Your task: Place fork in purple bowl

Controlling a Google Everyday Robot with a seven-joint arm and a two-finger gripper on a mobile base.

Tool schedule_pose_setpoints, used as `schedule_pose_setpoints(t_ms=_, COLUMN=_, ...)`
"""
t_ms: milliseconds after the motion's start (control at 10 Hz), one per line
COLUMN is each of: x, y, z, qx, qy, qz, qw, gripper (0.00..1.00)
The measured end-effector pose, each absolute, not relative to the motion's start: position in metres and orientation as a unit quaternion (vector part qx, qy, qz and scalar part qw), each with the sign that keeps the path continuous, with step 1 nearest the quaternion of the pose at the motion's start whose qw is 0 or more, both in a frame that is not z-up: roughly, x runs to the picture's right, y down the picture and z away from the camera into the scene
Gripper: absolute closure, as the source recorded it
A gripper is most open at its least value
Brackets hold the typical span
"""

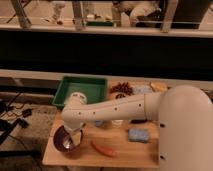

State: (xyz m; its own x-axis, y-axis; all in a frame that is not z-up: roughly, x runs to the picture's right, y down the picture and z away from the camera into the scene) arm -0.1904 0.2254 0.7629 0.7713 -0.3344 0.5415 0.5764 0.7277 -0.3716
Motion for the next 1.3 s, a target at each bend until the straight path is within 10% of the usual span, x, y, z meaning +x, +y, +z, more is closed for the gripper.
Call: schedule_pose_setpoints(t_ms=1300, x=-0.19, y=0.184, z=0.715, qx=-0.205, qy=-0.223, qz=-0.248, qw=0.92, gripper=0.2)
